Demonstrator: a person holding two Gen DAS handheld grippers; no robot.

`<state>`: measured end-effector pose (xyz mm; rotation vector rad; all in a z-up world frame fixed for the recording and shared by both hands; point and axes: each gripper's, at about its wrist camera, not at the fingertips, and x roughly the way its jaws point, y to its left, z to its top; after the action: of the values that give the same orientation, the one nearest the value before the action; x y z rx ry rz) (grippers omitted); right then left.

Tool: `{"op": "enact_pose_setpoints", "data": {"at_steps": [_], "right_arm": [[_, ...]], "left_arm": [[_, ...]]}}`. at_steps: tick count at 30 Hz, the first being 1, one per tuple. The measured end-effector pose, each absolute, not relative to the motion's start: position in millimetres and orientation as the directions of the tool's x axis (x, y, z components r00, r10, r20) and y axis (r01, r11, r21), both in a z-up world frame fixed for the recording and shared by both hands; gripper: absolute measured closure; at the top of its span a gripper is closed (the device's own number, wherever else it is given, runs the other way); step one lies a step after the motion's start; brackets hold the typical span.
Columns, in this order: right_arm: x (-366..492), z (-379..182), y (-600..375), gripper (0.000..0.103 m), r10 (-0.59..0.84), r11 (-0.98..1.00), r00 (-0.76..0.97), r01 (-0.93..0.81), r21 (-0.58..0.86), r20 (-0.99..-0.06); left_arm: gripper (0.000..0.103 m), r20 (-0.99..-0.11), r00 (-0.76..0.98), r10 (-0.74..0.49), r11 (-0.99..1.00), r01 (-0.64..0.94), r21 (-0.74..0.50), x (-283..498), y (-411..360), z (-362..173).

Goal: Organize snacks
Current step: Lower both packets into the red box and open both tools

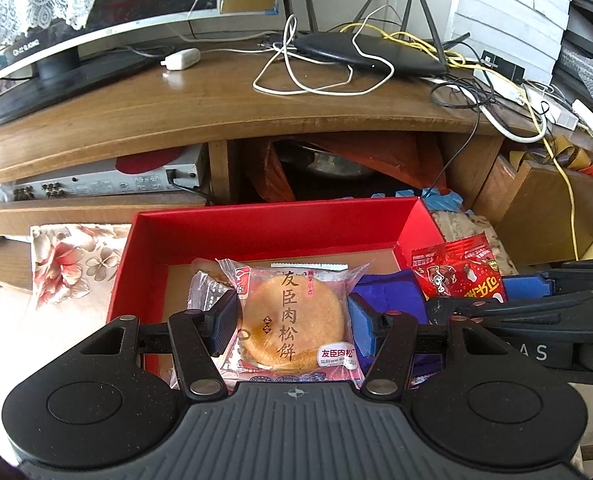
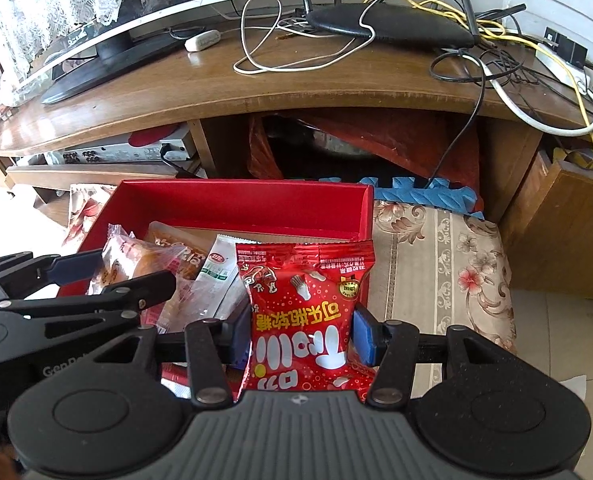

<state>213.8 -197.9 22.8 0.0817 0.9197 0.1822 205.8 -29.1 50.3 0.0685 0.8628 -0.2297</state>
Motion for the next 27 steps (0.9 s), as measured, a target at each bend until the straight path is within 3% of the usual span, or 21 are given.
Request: {"op": "enact_pose_setpoints", "data": {"at_steps": [27], "right_arm": [[236.6, -3.3, -186.9, 0.054, 0.192, 0.981, 0.571, -0.121, 0.149, -0.798]], "left_arm": [[0.039, -0.784, 0.611, -0.111, 0.98, 0.199, 0.016, 225.9, -26.1, 29.3]]}}
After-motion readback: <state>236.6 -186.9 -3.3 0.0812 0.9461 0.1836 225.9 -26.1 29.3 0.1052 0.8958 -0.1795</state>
